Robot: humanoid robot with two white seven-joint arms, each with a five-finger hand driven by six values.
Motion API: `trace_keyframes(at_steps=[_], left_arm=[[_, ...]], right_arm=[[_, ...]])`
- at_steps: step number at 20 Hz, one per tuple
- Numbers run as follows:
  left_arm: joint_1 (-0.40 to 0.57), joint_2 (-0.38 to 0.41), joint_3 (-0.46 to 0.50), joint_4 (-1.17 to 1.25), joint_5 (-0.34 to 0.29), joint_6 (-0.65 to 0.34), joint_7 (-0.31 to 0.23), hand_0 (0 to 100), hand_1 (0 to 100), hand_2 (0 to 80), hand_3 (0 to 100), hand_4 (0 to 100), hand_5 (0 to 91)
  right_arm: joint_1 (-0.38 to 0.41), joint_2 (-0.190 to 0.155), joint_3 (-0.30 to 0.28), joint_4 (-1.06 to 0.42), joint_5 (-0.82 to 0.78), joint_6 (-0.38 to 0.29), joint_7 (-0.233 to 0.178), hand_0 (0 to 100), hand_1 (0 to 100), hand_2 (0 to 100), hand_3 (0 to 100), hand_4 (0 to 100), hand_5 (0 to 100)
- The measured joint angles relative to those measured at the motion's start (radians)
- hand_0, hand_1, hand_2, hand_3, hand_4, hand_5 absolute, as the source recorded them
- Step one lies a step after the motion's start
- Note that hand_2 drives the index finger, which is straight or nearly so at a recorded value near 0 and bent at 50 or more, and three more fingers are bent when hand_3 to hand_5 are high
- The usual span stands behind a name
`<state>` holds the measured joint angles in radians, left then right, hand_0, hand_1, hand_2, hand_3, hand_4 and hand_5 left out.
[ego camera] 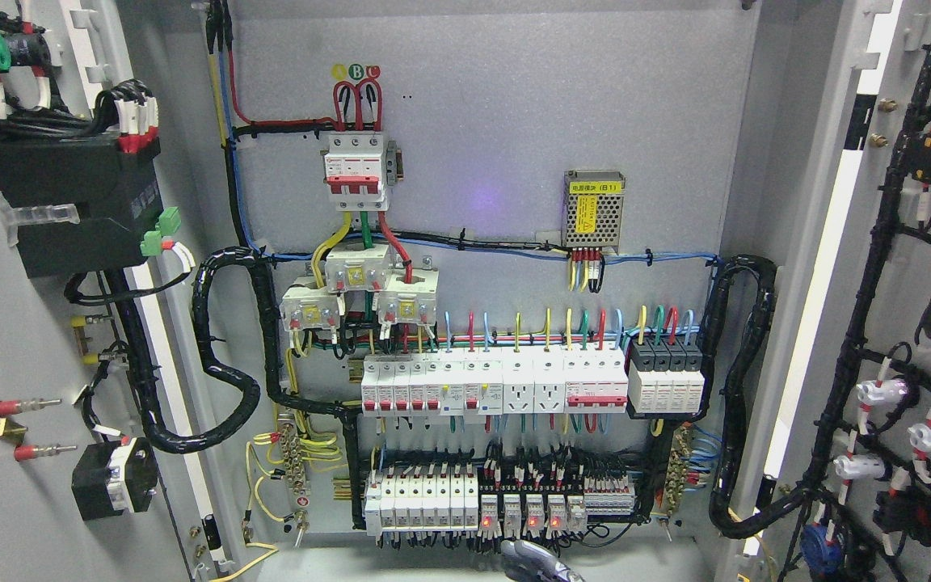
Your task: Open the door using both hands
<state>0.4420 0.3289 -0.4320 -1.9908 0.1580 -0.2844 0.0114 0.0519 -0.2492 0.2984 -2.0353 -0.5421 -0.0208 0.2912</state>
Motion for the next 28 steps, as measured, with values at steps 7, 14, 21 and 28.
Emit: trace_keyframes(at_steps=[7, 14, 21, 28], left_arm=[[-0.079, -0.003, 0.004, -0.034, 0.000, -0.027, 0.001, 0, 0, 0.0, 0, 0, 0.0], [-0.115, -0.033, 0.021, -0.058, 0.000, -0.096, 0.004, 0, 0, 0.0, 0, 0, 0.0], [-0.123, -0.080, 0.065, -0.074, 0.000, -0.132, 0.005, 0, 0, 0.0, 0, 0, 0.0], [-0.125, -0.108, 0.101, -0.086, 0.003, -0.164, 0.005, 0, 0, 0.0, 0, 0, 0.0]], right_arm=[[0.106, -0.038, -0.069, -0.022, 0.001, -0.125, -0.001, 19, 0, 0, 0, 0, 0], [0.163, -0.063, -0.112, -0.034, 0.098, -0.260, 0.008, 19, 0, 0, 0, 0, 0], [0.215, -0.088, -0.156, -0.041, 0.165, -0.323, -0.001, 19, 0, 0, 0, 0, 0], [0.247, -0.103, -0.220, -0.045, 0.183, -0.371, -0.006, 19, 0, 0, 0, 0, 0]])
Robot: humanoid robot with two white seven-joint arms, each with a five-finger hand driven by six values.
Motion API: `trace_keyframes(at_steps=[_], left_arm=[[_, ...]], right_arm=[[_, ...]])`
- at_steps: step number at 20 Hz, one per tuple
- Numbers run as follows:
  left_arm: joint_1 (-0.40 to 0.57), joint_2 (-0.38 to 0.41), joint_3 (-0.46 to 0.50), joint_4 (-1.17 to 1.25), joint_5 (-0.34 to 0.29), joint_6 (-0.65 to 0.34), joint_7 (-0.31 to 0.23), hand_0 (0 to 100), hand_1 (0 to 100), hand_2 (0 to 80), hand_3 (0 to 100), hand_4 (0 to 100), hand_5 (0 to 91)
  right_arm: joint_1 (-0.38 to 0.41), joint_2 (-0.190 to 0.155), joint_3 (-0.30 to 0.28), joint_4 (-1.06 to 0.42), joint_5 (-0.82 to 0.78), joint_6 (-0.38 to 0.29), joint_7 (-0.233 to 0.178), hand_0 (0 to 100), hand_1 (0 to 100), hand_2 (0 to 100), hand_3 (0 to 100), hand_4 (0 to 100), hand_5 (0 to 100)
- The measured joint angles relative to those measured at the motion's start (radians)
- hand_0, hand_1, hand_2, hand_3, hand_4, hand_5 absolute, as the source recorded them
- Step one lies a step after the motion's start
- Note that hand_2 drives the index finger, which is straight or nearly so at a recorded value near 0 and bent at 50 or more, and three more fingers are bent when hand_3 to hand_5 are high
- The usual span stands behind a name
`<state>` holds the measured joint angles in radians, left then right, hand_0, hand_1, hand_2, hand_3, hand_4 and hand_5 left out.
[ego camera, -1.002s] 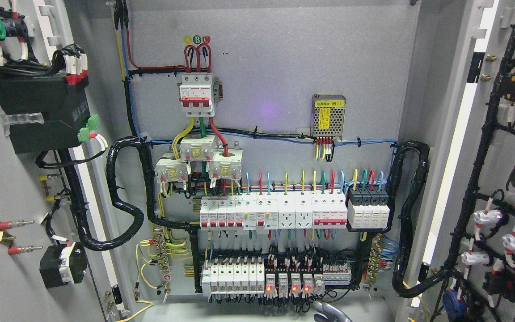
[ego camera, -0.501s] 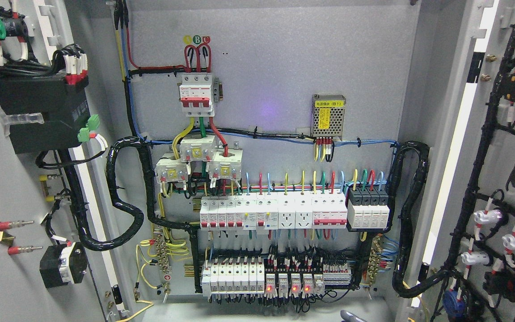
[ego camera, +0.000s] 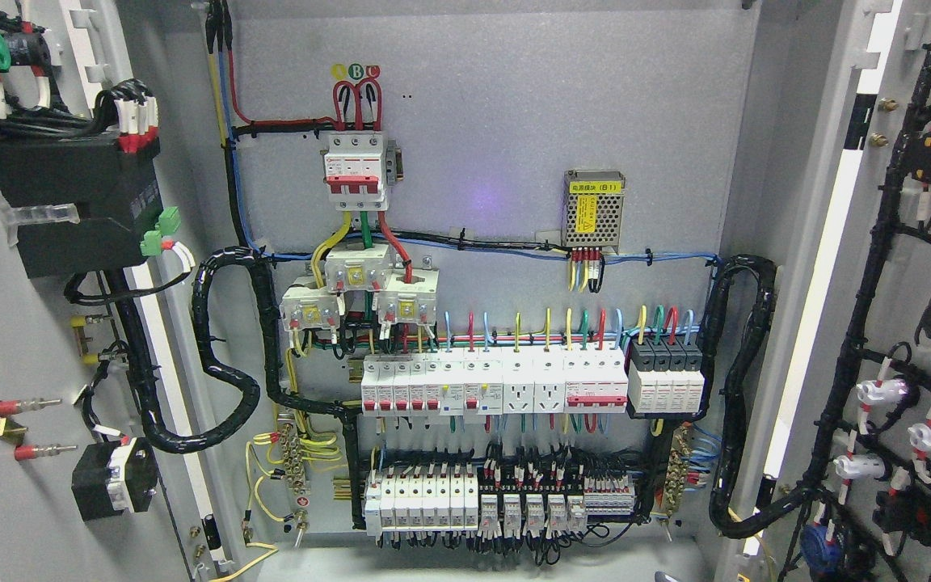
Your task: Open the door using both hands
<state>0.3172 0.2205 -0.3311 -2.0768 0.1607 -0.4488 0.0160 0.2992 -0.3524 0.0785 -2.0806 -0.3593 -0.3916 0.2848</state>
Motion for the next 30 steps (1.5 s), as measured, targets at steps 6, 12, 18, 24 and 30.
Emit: trace_keyframes(at_steps=[6, 12, 18, 24, 30], left_arm=[[-0.001, -0.014, 0.024, -0.008, 0.004, -0.006, 0.000, 0, 0, 0.0, 0, 0, 0.0], [-0.005, -0.022, 0.057, -0.012, 0.035, -0.007, 0.000, 0, 0, 0.0, 0, 0, 0.0], [-0.029, -0.025, 0.098, -0.014, 0.070, -0.007, 0.000, 0, 0, 0.0, 0, 0, 0.0], [-0.047, -0.025, 0.133, -0.015, 0.097, -0.016, 0.000, 0, 0, 0.0, 0, 0, 0.0], [-0.049, -0.024, 0.162, -0.016, 0.112, -0.035, 0.000, 0, 0, 0.0, 0, 0, 0.0]], right_arm=[[0.009, -0.007, -0.052, -0.002, 0.002, -0.051, 0.000, 19, 0, 0, 0, 0, 0], [0.027, -0.011, -0.098, -0.004, -0.003, -0.119, -0.001, 19, 0, 0, 0, 0, 0], [0.058, -0.013, -0.141, -0.005, -0.081, -0.131, -0.001, 19, 0, 0, 0, 0, 0], [0.081, -0.018, -0.177, -0.006, -0.120, -0.134, -0.005, 19, 0, 0, 0, 0, 0], [0.090, -0.024, -0.221, -0.006, -0.135, -0.135, -0.001, 19, 0, 0, 0, 0, 0]])
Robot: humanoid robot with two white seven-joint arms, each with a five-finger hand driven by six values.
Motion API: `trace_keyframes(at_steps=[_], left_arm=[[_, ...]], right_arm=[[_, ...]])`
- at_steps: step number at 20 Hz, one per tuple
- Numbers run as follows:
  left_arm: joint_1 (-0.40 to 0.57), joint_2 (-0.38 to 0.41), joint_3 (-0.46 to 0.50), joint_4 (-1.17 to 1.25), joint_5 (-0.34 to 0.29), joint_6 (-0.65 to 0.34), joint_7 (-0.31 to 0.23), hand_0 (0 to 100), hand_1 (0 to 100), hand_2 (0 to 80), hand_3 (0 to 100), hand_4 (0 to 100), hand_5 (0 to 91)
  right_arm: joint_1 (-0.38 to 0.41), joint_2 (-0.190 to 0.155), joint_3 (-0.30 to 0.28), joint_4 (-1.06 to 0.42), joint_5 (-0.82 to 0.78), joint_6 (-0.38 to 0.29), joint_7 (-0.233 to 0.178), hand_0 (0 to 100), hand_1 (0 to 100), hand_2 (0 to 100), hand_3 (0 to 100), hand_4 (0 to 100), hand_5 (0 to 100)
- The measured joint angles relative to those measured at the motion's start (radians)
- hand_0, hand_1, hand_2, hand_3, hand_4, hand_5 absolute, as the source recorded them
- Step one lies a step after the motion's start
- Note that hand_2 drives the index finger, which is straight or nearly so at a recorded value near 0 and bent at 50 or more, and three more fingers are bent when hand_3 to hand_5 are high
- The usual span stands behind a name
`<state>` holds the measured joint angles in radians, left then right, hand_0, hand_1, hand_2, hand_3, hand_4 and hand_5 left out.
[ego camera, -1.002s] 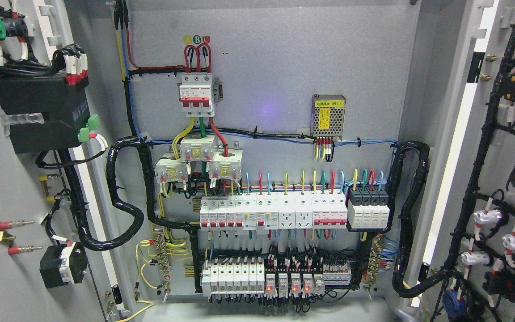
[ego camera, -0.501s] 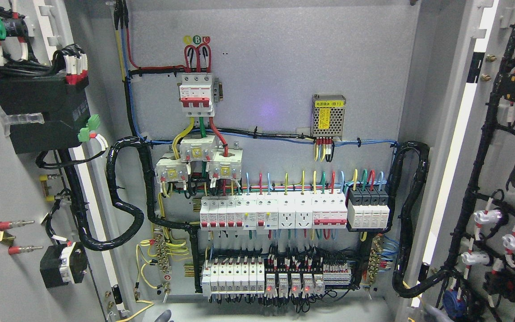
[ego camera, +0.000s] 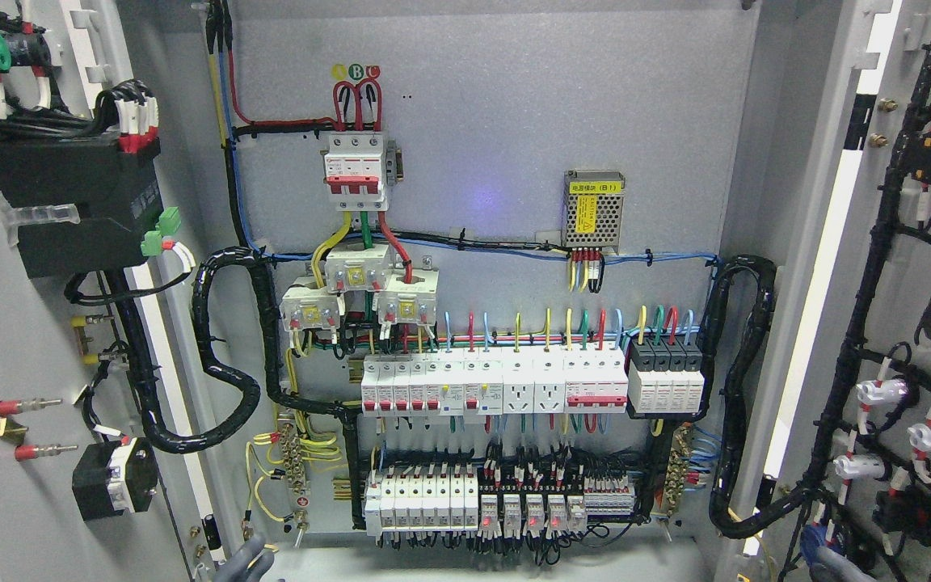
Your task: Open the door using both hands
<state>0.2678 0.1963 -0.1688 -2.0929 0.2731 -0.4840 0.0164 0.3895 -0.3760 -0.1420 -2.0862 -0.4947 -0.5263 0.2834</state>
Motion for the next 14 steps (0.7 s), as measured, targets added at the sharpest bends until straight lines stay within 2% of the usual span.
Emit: trace_keyframes(at_steps=[14], left_arm=[[0.046, 0.005, 0.068, 0.002, 0.075, -0.042, 0.000, 0, 0, 0.0, 0, 0, 0.0]], right_arm=[[0.011, -0.005, -0.084, 0.002, -0.088, 0.006, 0.002, 19, 0, 0, 0, 0, 0]])
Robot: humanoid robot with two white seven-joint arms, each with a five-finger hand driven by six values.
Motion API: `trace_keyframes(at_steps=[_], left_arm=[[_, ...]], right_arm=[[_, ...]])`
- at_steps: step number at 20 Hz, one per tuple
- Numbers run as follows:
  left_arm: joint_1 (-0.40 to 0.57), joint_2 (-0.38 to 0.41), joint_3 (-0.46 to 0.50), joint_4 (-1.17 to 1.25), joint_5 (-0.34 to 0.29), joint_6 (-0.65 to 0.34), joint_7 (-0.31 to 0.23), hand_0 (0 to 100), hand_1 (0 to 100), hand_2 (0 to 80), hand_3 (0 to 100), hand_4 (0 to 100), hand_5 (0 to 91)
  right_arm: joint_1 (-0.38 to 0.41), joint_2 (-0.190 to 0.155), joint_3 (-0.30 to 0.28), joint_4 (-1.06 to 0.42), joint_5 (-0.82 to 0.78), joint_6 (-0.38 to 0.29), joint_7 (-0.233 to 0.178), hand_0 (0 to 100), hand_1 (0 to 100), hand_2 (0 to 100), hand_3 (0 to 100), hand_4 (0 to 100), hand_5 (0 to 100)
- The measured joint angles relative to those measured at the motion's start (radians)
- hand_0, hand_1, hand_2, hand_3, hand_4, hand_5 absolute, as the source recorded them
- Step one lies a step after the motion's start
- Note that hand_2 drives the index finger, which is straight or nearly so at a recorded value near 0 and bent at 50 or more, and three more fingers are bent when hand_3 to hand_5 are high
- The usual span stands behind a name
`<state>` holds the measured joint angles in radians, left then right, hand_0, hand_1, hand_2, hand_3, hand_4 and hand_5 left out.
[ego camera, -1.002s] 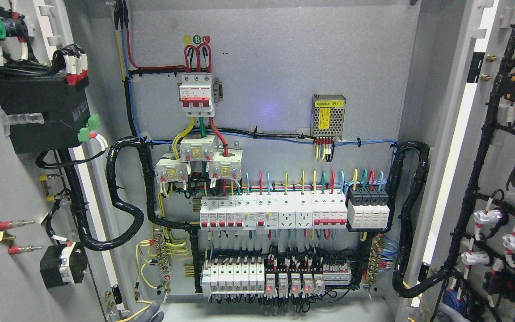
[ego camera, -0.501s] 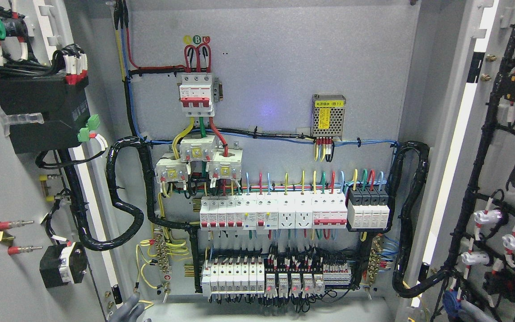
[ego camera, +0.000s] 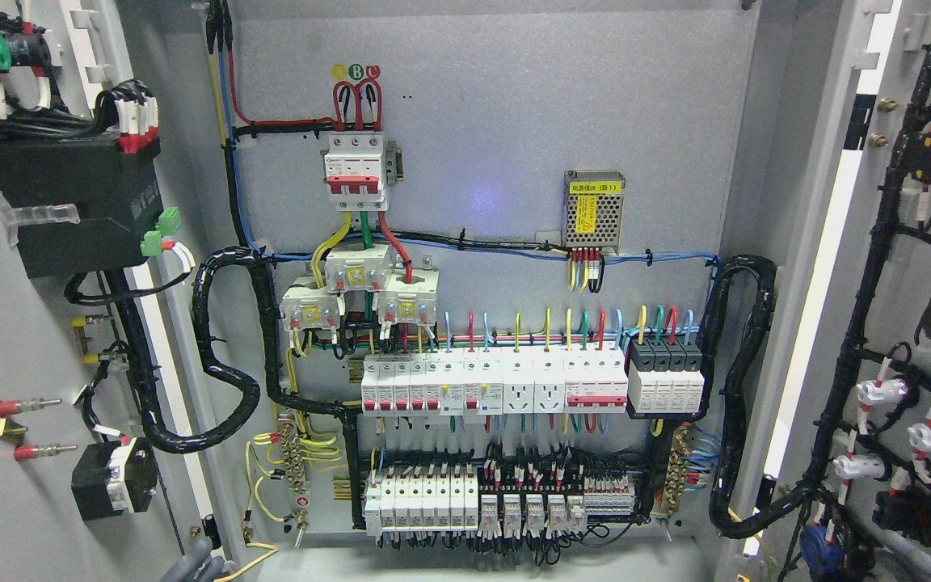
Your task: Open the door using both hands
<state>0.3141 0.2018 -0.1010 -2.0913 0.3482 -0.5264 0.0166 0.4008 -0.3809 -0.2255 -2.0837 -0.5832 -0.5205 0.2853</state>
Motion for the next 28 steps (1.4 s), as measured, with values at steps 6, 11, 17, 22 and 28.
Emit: trace_keyframes(at_steps=[6, 11, 17, 22, 28], left_arm=[[0.007, 0.008, 0.042, 0.000, 0.032, -0.003, 0.000, 0, 0, 0.0, 0, 0, 0.0], [0.009, 0.021, 0.069, 0.000, 0.063, -0.003, 0.000, 0, 0, 0.0, 0, 0, 0.0], [0.010, 0.041, 0.113, 0.001, 0.104, -0.003, 0.000, 0, 0, 0.0, 0, 0, 0.0], [0.011, 0.059, 0.151, 0.002, 0.140, -0.007, 0.000, 0, 0, 0.0, 0, 0, 0.0], [0.011, 0.084, 0.200, 0.005, 0.194, 0.003, 0.000, 0, 0, 0.0, 0, 0, 0.0]], right_arm=[[0.009, -0.001, -0.019, 0.004, -0.043, 0.003, 0.003, 19, 0, 0, 0, 0, 0], [0.020, -0.001, -0.037, 0.006, -0.057, 0.003, 0.000, 19, 0, 0, 0, 0, 0], [0.038, 0.002, -0.058, 0.007, -0.064, 0.003, 0.000, 19, 0, 0, 0, 0, 0], [0.052, 0.003, -0.074, 0.007, -0.073, 0.003, -0.003, 19, 0, 0, 0, 0, 0], [0.060, 0.001, -0.084, 0.005, -0.127, 0.001, 0.008, 19, 0, 0, 0, 0, 0]])
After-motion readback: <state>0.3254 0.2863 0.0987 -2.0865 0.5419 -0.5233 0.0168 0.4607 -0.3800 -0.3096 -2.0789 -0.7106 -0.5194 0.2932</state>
